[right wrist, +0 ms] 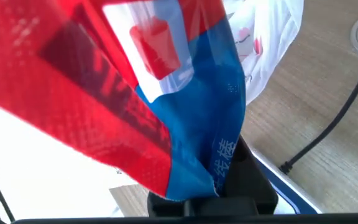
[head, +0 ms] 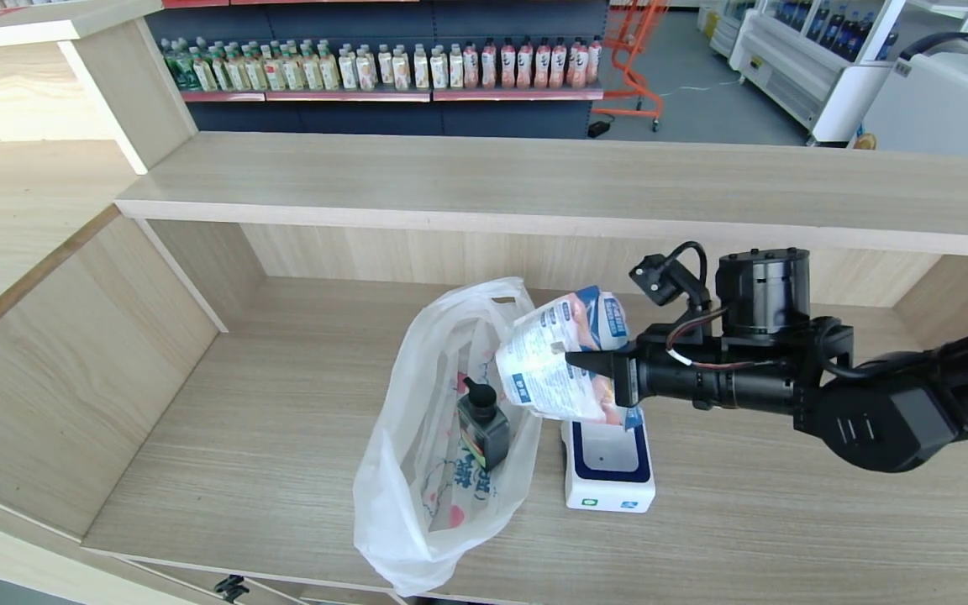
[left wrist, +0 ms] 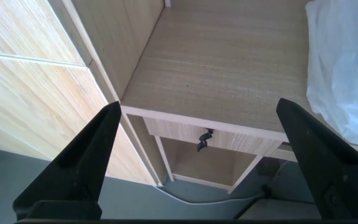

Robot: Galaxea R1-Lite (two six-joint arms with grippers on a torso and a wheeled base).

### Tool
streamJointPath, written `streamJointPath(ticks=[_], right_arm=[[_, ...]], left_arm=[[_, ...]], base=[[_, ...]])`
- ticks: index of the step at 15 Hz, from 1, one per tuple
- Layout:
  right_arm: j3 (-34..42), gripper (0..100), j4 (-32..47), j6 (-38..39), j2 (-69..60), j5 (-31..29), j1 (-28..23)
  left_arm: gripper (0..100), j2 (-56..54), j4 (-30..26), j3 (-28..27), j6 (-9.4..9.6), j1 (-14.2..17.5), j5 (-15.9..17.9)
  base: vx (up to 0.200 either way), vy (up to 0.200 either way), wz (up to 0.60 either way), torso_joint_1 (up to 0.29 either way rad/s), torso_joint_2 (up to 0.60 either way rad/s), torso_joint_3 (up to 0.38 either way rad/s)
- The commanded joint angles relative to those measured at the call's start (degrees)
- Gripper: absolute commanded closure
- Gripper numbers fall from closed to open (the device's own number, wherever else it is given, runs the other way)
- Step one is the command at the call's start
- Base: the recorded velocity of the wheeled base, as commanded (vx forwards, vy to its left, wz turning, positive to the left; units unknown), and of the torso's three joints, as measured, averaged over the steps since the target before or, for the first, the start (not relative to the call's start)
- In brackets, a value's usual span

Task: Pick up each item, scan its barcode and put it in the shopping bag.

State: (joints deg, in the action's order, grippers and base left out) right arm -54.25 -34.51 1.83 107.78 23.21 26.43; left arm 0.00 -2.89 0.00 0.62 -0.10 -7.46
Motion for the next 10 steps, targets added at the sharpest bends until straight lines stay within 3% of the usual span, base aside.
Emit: streamJointPath(ticks=[1,6,7,10], right_arm=[[-3.94,100,-0.12,-0.51,6.13,-0.10,0.55],[-9.03,100,-0.12,-3.41,11.58,-0.10,1.17],[-9.74,0,-0.21,-3.32,12.19,-0.18,1.34],[-15.54,0,-1.00,3.01,12.46,0.08,3.01]], left_arm=[[0,0.09,-0.01,0.00,-0.01,0.01,-0.01],[0,0.09,-0.01,0.00,-0.01,0.01,-0.01],[0,0.09,-0.01,0.00,-0.01,0.01,-0.01],[0,0.09,-0.01,0.00,-0.01,0.01,-0.01]], base=[[0.000,0.000,0.00,0.000,0.00,0.000],[0.000,0.000,0.00,0.000,0.00,0.000],[0.000,0.000,0.00,0.000,0.00,0.000],[0.000,0.000,0.00,0.000,0.00,0.000]])
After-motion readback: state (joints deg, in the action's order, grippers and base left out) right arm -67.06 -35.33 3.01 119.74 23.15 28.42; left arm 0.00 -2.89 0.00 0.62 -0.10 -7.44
